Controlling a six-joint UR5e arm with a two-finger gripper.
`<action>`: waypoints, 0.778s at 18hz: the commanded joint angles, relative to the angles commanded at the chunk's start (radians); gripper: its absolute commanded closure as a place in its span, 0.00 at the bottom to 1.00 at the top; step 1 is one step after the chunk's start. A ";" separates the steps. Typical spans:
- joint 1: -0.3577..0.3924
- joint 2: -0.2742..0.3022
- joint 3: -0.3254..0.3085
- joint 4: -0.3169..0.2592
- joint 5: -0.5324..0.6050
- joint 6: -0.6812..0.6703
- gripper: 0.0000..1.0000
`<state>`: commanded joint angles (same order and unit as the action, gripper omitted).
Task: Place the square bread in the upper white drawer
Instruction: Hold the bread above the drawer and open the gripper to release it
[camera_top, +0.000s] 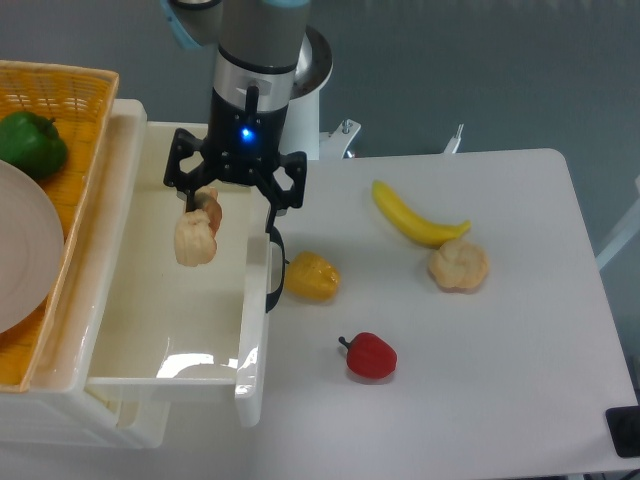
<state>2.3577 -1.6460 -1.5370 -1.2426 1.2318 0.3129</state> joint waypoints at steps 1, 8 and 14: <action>0.000 0.000 -0.002 0.000 0.000 0.002 0.00; 0.000 0.000 -0.009 0.003 0.002 0.003 0.00; 0.000 -0.017 -0.008 0.011 0.015 0.003 0.00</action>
<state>2.3577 -1.6628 -1.5447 -1.2318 1.2470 0.3160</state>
